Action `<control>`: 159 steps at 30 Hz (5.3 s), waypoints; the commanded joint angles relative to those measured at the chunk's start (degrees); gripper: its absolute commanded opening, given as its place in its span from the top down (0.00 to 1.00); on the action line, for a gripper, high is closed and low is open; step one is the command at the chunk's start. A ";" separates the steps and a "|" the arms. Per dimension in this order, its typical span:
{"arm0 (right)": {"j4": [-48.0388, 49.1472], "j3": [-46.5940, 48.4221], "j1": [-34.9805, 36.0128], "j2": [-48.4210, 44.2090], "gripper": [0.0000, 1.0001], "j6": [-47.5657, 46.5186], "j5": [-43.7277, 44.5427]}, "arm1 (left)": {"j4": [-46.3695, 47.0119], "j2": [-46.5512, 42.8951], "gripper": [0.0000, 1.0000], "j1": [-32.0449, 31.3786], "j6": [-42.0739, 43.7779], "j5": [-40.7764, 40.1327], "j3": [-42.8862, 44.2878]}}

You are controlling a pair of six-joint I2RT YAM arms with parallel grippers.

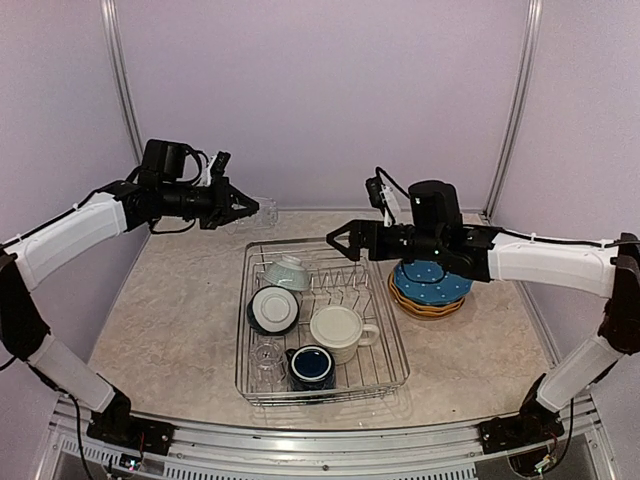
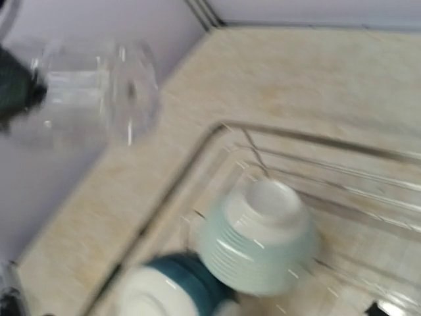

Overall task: Unload the mixed dishes from the dish rack
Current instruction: Place the cup at the corner of the board, then grab the cup from the dish rack, then pass from the right arm to the left

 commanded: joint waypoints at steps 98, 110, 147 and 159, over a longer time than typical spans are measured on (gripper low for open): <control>-55.44 49.00 32.41 38.18 0.15 -10.67 18.03 | -29.84 8.35 0.14 17.38 18.77 -22.40 18.13; -55.23 49.59 32.40 36.18 0.51 -10.33 22.45 | -29.55 8.61 0.13 16.59 18.39 -20.72 18.10; 12.05 -16.02 9.27 -23.36 1.00 4.56 16.03 | 20.61 -1.20 0.05 3.09 -2.63 26.07 -4.34; 39.41 -10.82 4.75 -7.41 1.00 13.05 -4.83 | 22.81 3.28 0.20 -6.94 -4.11 28.34 -4.67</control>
